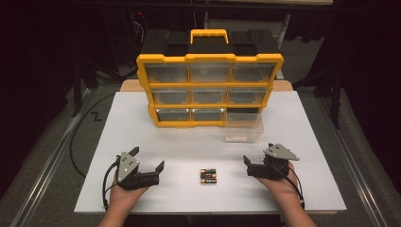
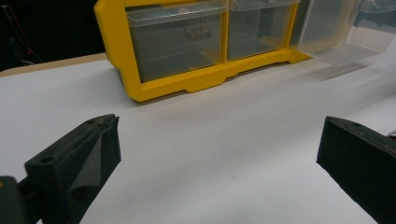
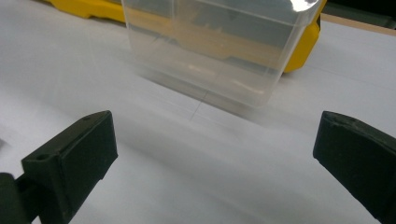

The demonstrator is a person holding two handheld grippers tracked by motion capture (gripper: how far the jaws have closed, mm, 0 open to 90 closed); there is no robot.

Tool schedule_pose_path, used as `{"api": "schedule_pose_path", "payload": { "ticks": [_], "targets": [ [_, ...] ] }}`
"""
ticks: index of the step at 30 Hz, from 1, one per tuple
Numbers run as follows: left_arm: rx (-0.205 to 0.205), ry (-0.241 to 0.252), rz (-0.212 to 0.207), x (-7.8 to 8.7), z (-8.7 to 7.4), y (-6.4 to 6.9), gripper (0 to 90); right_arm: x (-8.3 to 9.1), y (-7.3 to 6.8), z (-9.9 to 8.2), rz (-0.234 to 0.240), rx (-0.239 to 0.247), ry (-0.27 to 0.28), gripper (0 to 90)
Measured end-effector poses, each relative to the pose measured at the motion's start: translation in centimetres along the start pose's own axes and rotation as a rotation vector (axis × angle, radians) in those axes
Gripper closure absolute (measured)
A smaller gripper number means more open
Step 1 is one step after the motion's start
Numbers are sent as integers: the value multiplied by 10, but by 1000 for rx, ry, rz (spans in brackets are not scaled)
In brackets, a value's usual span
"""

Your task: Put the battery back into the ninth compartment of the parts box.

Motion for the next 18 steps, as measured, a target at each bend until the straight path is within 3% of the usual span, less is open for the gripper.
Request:
{"api": "schedule_pose_path", "payload": {
  "ticks": [5, 8, 11, 18],
  "targets": [
    [-4, -1, -15, -2, -1, 3, 2, 0, 3, -3, -4, 1, -28, 11],
    [-12, 0, -28, -1, -1, 5, 1, -1, 5, -4, 7, -22, -61, 11],
    [-18, 0, -39, -1, 0, 5, 1, 2, 5, -4, -7, -10, -82, 11],
    [-30, 5, -58, 0, 3, 6, 1, 3, -2, -15, 46, 11, -170, 11]
  ]
}}
Point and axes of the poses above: each handheld gripper's, and its own axes: x roughly backward along the jaws, z roughly out of its top, y roughly to its right, the point moved 5 cm from there along -x, roughly forward along the jaws, and after that the axes turned 5 degrees about x, right-handed, at the moved point
